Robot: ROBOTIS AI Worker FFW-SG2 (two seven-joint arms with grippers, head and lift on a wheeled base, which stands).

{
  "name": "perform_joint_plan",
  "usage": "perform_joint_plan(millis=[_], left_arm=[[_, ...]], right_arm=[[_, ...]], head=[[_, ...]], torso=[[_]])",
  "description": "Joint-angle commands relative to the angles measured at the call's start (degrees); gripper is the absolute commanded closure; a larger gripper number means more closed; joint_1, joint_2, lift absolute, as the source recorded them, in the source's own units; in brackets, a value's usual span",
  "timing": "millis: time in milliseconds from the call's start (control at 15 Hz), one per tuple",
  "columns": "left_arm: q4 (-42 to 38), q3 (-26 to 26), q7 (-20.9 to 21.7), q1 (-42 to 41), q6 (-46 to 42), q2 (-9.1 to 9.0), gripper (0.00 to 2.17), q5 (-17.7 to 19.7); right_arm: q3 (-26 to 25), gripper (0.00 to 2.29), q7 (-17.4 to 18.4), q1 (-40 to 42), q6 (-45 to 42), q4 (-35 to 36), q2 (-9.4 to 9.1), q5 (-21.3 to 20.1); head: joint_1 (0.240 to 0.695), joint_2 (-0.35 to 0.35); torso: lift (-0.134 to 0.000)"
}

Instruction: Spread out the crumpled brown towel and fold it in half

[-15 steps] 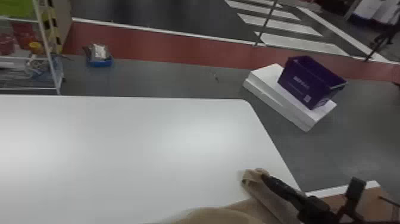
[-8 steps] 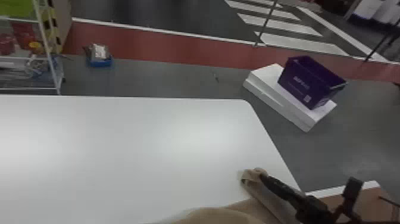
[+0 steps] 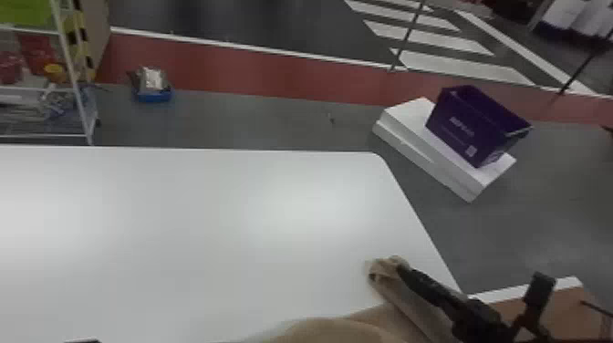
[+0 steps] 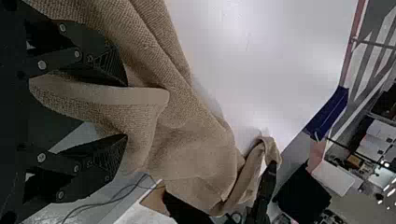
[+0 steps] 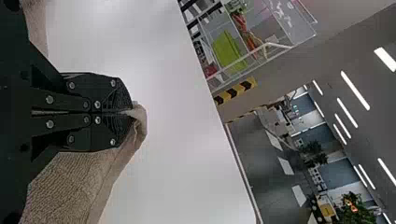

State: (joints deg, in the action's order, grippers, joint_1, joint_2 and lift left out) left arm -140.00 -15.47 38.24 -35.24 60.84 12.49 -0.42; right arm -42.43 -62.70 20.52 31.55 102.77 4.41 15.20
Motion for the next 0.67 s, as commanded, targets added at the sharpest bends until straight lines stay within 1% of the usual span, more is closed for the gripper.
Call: perform_joint_plan(millis=[0, 133, 200, 333, 400, 467, 600], left_arm=[[-0.53, -0.61, 0.09, 1.14, 3.1, -0.45, 0.62, 0.16], [-2.03, -1.4, 0.09, 2.81, 8.55, -0.53, 0.62, 0.68], [-2.56, -1.67, 0.26, 3.43, 11.72, -0.62, 0.62, 1.56], [-3.61, -2.9, 0.17, 4.48, 15.06, -0.8, 0.62, 1.65], [-3.61, -3.16, 0.09, 5.27, 16.82, -1.33, 0.62, 1.74], [-3.61, -3.16, 0.44, 6.42, 19.1, -2.29, 0.62, 2.0], [-3.61, -3.34, 0.09, 9.05, 22.62, -2.82, 0.62, 3.23]], right_arm=[[-0.02, 2.25, 0.03, 0.05, -0.65, -0.73, 0.34, 0.18], [0.07, 2.25, 0.12, 0.05, -1.0, -1.17, 0.51, 0.27], [0.16, 2.25, 0.12, 0.05, -1.53, -1.43, 0.6, 0.27], [0.6, 2.25, 0.3, -0.04, -2.24, -2.13, 1.04, 0.36], [0.68, 2.25, 0.3, -0.04, -2.41, -2.4, 1.13, 0.36], [0.86, 2.25, 0.39, -0.13, -2.76, -2.75, 1.22, 0.36], [1.21, 2.25, 0.47, -0.3, -3.64, -3.63, 1.39, 0.36]], head=[[0.695, -0.35], [0.695, -0.35], [0.695, -0.35], [0.695, -0.35], [0.695, -0.35], [0.695, -0.35], [0.695, -0.35]], torso=[[-0.124], [-0.124], [-0.124], [-0.124], [-0.124], [-0.124], [-0.124]])
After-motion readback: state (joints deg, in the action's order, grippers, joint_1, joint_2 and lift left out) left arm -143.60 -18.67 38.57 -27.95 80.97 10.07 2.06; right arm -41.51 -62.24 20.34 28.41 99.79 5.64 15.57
